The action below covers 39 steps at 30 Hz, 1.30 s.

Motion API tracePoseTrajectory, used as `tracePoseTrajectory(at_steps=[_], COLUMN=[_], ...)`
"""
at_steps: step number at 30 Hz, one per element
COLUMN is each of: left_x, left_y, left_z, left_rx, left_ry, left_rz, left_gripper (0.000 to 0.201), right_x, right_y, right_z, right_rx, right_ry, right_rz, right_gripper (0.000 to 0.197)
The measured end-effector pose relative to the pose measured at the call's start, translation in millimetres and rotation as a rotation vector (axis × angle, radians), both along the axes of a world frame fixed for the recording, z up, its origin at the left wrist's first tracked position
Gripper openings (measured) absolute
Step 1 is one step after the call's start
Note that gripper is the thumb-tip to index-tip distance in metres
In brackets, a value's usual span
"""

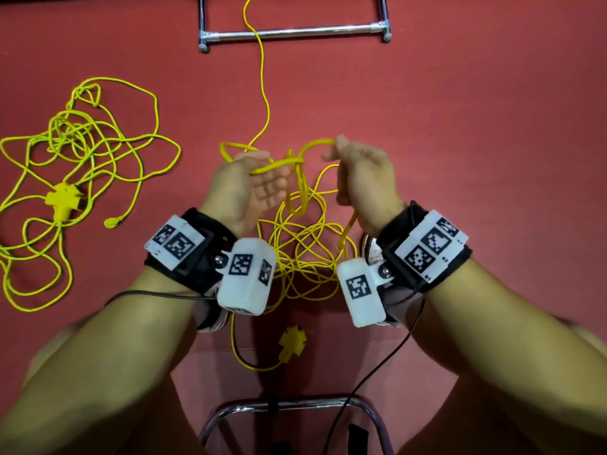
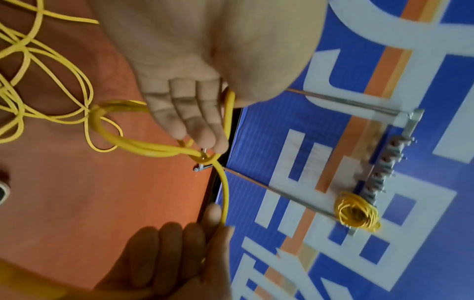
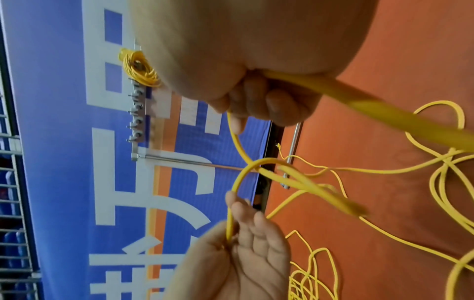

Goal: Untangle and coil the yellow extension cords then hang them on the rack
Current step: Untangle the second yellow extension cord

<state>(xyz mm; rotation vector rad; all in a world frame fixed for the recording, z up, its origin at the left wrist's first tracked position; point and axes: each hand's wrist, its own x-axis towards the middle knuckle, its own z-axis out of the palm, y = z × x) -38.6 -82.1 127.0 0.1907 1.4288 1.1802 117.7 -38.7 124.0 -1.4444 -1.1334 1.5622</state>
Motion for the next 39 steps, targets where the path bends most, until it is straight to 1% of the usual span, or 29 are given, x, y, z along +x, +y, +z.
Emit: tracePoseTrajectory(at_steps=[4,8,10,12,14,16,17,18,19,20,21,23,25,26,27,28,30,31,32,33,35,37,39], left_x=[-11,-20,-23,-24,-21,-15,-10,-4,3,9,14,20,19,17,14,11,5,3,2,3,10,14,16], left_y=[3,6,8,8,7,4,1,-1,-3,-4,-5,-7,-8,-8,-6,-5,-1,1,1,2,-1,-3,-3], left_z=[-2,-6,-6,-8,-11,-12,-10,-10,-9,-7,-3,1,3,1,0,-2,-9,-11,-12,-11,-4,-2,-3], left_rx=[-0.015,-0.035,-0.034,-0.044,-0.064,-0.12,-0.158,-0.204,-0.237,-0.252,-0.251,-0.202,-0.14,-0.129,-0.128,-0.121,-0.066,-0.021,0.012,0.037,0.057,0.071,0.106], left_ry=[-0.026,-0.062,-0.075,-0.107,-0.175,-0.215,-0.235,-0.243,-0.257,-0.287,-0.33,-0.376,-0.357,-0.326,-0.304,-0.277,-0.236,-0.219,-0.193,-0.178,-0.145,-0.113,-0.087], left_rz=[0.184,0.393,0.464,0.499,0.441,0.268,0.16,0.051,-0.03,-0.088,-0.123,-0.131,-0.155,-0.156,-0.108,-0.026,0.135,0.183,0.185,0.153,-0.02,-0.174,-0.259], left_gripper=[0.017,0.018,0.015,0.014,0.015,0.011,0.019,0.035,0.047,0.054,0.054,0.053,0.065,0.065,0.057,0.043,0.016,0.016,0.02,0.023,0.027,0.03,0.032], right_x=[5,12,12,10,7,4,3,0,-1,-3,-4,-5,-6,-6,-5,-4,-3,-3,-5,-5,-6,-7,-8], right_y=[12,19,17,13,9,2,-2,-6,-10,-13,-15,-19,-24,-25,-26,-26,-25,-25,-25,-25,-22,-20,-21], right_z=[2,2,0,2,6,11,12,12,12,13,14,17,20,21,22,22,20,19,15,10,1,-4,-5], right_rx=[0.098,0.09,0.118,0.095,0.022,-0.024,-0.031,-0.034,-0.041,-0.05,-0.053,-0.052,-0.085,-0.113,-0.134,-0.14,-0.125,-0.124,-0.138,-0.158,-0.174,-0.177,-0.205], right_ry=[0.072,0.083,0.076,0.112,0.206,0.289,0.308,0.323,0.342,0.356,0.36,0.345,0.332,0.324,0.308,0.28,0.159,0.07,-0.026,-0.1,-0.179,-0.17,-0.11], right_rz=[-0.17,-0.324,-0.326,-0.243,-0.114,0.031,0.102,0.169,0.229,0.284,0.34,0.472,0.608,0.651,0.672,0.675,0.696,0.726,0.742,0.734,0.638,0.527,0.47], right_gripper=[0.039,0.04,0.039,0.038,0.036,0.033,0.031,0.03,0.028,0.027,0.026,0.023,0.022,0.021,0.021,0.02,0.023,0.025,0.028,0.03,0.034,0.042,0.042])
